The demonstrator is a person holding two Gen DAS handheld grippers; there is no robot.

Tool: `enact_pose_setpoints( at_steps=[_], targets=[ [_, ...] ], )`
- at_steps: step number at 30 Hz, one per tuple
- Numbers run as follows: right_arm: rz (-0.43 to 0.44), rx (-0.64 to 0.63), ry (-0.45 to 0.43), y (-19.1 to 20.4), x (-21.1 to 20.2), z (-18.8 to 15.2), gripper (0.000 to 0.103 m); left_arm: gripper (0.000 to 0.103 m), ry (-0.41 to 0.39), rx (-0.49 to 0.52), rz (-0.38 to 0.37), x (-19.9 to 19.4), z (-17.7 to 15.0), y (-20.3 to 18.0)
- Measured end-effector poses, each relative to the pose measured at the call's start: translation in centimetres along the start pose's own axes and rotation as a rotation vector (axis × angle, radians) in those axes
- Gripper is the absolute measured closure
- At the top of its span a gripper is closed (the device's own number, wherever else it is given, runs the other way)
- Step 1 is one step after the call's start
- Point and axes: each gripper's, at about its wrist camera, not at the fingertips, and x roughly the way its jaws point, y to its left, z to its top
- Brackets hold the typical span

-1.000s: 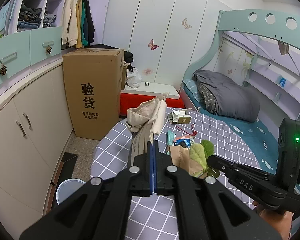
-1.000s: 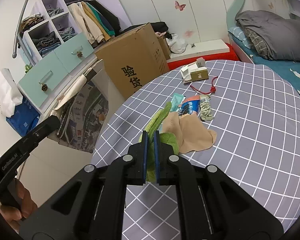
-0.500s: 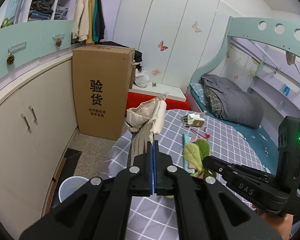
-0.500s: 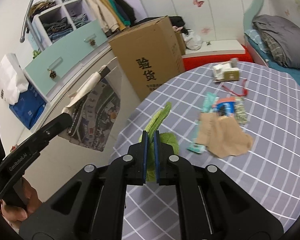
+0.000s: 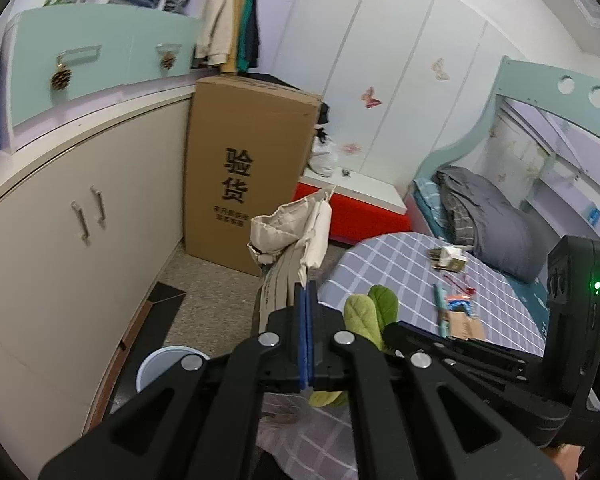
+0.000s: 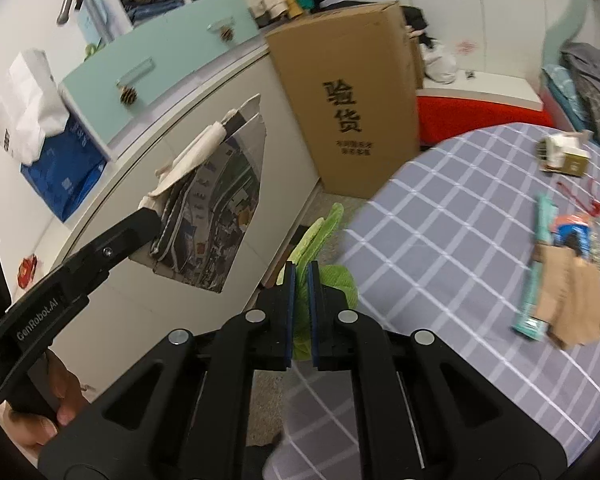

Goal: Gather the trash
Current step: 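Carry both to the bin while the left tool opens to drop the newspaper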

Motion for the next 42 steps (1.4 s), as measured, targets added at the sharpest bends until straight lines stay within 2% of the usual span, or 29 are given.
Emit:
enact_pose_setpoints(
  at_steps=[8,22,31,32,33,34,36,42],
  targets=[
    [0.04,-0.06,0.082,4.2,6.0,0.5,0.097,0.103,0.016,-0.061,0.056,1.5,0.2,6.0],
    [0.053,-0.132,0.244,8.0,17.7,-0.4,0.097,0.103,0.169,-0.207,0.155,8.1,-3.0,17.2],
    [0.014,-0.128,0.295,7.5,22.1,-0.6,0.097,0.099,0.302,-0.243,0.137,13.6,-4.3,19.4],
    [0.012,-0.126,0.299,7.5,22.3,-0.7,0.097,0.087,0.317,-0.245,0.141,14.0,-4.4,19.5],
    [0.012,-0.124,0.304,7.5,22.6,-0.8,0.097,0.065,0.328,-0.255,0.152,14.3,-4.5,19.7],
    [0.009,-0.124,0.306,7.5,22.7,-0.8,0.097,0.057,0.321,-0.265,0.169,14.3,-4.6,19.9],
    [0.009,-0.126,0.31,7.6,23.0,-0.9,0.097,0.053,0.299,-0.266,0.2,14.1,-4.7,20.4],
    [0.008,-0.133,0.307,8.4,23.3,-0.9,0.097,0.049,0.284,-0.278,0.23,13.0,-4.9,21.4]
  ],
)
